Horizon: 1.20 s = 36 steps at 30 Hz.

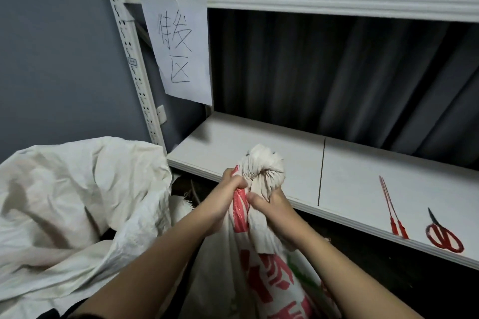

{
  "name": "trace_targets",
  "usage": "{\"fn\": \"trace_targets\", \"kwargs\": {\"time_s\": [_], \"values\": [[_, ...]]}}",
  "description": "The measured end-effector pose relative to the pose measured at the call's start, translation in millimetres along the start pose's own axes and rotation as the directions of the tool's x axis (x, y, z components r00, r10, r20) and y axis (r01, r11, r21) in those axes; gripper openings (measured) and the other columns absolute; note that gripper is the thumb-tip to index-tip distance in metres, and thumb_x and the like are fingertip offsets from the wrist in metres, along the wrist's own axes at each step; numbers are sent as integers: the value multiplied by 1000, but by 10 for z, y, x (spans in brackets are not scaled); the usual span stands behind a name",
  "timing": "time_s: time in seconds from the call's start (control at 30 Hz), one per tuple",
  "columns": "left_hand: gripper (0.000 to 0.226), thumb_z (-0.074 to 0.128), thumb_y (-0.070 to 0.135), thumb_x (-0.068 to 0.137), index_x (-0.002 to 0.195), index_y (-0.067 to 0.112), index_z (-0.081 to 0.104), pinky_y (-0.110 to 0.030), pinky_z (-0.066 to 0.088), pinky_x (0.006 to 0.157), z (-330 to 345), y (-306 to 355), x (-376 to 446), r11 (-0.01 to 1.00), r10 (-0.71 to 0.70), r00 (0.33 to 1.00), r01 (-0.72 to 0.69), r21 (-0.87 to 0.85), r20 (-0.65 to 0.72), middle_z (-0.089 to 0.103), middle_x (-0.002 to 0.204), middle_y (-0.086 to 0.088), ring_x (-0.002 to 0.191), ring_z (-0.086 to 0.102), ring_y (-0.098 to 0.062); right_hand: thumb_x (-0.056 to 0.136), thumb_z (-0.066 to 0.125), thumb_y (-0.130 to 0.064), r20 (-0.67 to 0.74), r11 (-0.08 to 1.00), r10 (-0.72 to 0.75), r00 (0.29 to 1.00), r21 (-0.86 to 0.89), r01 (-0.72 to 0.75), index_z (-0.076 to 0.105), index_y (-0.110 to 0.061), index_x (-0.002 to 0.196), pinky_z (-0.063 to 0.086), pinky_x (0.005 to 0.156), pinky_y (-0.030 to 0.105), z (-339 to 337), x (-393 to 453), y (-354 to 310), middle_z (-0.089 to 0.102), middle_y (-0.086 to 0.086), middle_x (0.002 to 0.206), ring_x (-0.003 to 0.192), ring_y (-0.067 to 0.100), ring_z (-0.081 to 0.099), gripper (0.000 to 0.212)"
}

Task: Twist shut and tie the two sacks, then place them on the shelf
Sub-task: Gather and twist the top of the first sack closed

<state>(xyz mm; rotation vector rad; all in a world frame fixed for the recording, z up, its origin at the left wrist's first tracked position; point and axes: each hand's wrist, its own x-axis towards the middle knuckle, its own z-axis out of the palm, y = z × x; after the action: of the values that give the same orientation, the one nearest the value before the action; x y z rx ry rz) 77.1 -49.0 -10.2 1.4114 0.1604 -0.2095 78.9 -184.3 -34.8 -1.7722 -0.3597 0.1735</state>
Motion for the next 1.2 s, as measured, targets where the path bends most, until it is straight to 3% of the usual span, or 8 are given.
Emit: {"fn": "trace_targets", "kwargs": {"time_s": [0.17, 0.3, 0.5, 0.57, 0.67, 0.87, 1.0, 1.2], "values": [[11, 46, 11, 87, 95, 15, 52, -38, 44, 85, -70, -46, 108, 998, -25, 999, 22, -61, -46, 58, 85, -11, 83, 58, -25, 65, 67, -34, 156, 973, 137, 978, -204, -104, 41, -31, 129, 53, 92, 34, -117, 112, 20, 68, -11, 108, 100, 5, 64, 69], [21, 48, 11, 90, 110, 18, 48, -32, 49, 75, -46, -67, 64, 993, -14, 1000, 15, -114, 9, 59, 88, -7, 77, 62, -17, 68, 66, -26, 137, 961, 77, 988, -273, -37, 52, -31, 122, 53, 85, 28, -70, 118, 14, 68, -13, 100, 93, 1, 64, 56], [130, 83, 45, 35, 144, 19, 16, -24, 39, 101, -108, -265, 170, 940, 92, 995, -103, 326, 48, 47, 128, 9, 119, 48, -6, 77, 47, -38, -51, 861, -94, 994, -506, 56, 63, -24, 116, 51, 87, 31, 215, 133, 136, 68, -2, 112, 106, 16, 62, 44], [123, 84, 42, 37, 140, 9, 27, -12, 38, 92, -91, -320, 182, 946, 143, 989, -148, 288, 38, 52, 121, 15, 110, 51, 1, 79, 46, -34, -40, 741, -140, 989, -667, 77, 61, -26, 114, 44, 78, 24, 240, 140, 124, 66, -1, 108, 101, 18, 62, 38], [94, 80, 43, 49, 129, 4, 51, -13, 43, 95, -8, -372, 185, 963, 249, 964, -237, 127, -93, 63, 124, -3, 114, 59, -6, 74, 33, -36, 24, 563, -282, 959, -805, 186, 55, -19, 126, 47, 80, 31, 296, 190, 108, 62, 6, 112, 103, 27, 59, 59], [32, 77, 27, 77, 104, 12, 71, -29, 52, 90, 13, -337, 122, 977, 92, 946, -145, -155, -310, 74, 101, -5, 99, 69, -16, 71, 57, -33, -100, 882, -106, 989, -469, 47, 2, -16, 151, 25, 115, 35, 407, -42, 53, 22, 1, 156, 142, 14, 23, 99], [45, 77, 36, 73, 106, 7, 71, -38, 50, 97, -78, -312, 121, 949, -36, 970, -42, -312, -239, 74, 101, -9, 98, 70, -22, 52, 58, -66, -140, 828, -9, 990, -556, -71, 7, -25, 150, 27, 114, 37, 379, -183, 250, 30, -8, 151, 138, 12, 29, 118], [38, 69, 35, 82, 110, 8, 70, -39, 45, 103, -1, -281, 97, 934, -47, 993, 5, -357, -109, 72, 107, -12, 104, 68, -24, 46, 83, -52, -161, 936, 45, 986, -337, -98, 31, -37, 135, 47, 99, 36, 386, -114, 471, 51, -16, 130, 124, 5, 49, 105]]}}
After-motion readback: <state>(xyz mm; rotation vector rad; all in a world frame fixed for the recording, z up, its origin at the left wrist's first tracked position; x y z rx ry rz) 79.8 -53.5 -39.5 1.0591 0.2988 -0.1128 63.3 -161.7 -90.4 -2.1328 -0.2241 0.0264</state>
